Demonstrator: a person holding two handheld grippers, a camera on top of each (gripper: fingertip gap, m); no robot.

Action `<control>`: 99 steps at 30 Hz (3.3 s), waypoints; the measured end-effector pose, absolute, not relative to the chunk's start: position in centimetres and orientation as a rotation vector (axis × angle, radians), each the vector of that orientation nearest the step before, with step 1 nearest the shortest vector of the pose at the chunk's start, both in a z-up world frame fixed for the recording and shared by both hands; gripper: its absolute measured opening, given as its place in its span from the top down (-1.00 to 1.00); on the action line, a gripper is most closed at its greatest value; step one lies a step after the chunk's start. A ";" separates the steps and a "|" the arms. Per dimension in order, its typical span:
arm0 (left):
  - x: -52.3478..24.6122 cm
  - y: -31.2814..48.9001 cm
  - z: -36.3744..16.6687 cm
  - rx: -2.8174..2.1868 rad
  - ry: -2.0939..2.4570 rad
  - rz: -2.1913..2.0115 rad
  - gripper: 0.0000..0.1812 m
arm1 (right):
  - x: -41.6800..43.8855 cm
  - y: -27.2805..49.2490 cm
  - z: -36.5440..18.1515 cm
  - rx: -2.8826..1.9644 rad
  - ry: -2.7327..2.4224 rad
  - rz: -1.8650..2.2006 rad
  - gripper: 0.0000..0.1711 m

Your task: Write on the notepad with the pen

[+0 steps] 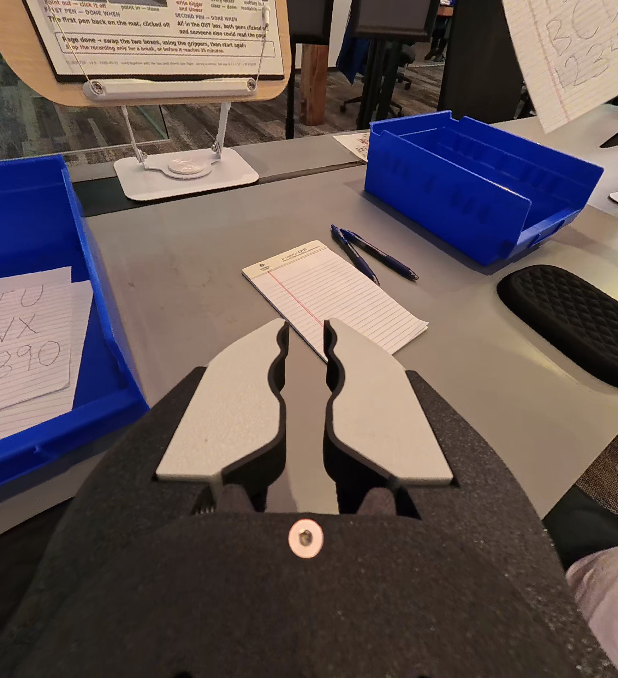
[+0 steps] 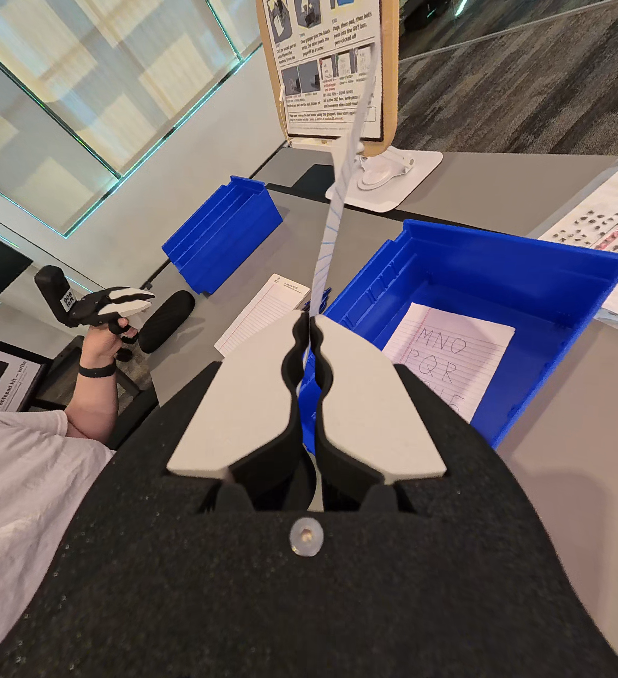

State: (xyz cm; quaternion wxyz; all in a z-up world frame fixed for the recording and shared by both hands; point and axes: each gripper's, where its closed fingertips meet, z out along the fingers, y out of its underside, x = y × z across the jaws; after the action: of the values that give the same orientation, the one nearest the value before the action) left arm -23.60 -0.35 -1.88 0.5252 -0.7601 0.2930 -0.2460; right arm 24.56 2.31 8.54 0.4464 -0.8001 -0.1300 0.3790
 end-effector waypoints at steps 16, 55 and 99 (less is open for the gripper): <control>-24.2 -0.5 -1.7 -1.829 0.675 -0.578 0.82 | 25.2 3.3 5.2 -2.083 -0.271 0.965 1.00; -24.0 -1.2 -2.6 -1.871 0.694 -0.596 0.81 | 22.5 8.9 -9.8 -2.656 0.029 0.827 0.99; -10.1 3.0 -13.5 -2.040 1.350 -0.347 0.90 | -1.6 10.2 -8.9 -2.330 -0.789 0.141 0.79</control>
State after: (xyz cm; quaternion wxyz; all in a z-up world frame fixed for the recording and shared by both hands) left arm -10.09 3.01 -13.52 0.3292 -0.7797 0.5159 -0.1324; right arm -1.59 10.25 -8.93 0.3324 -0.8919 -0.3019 0.0539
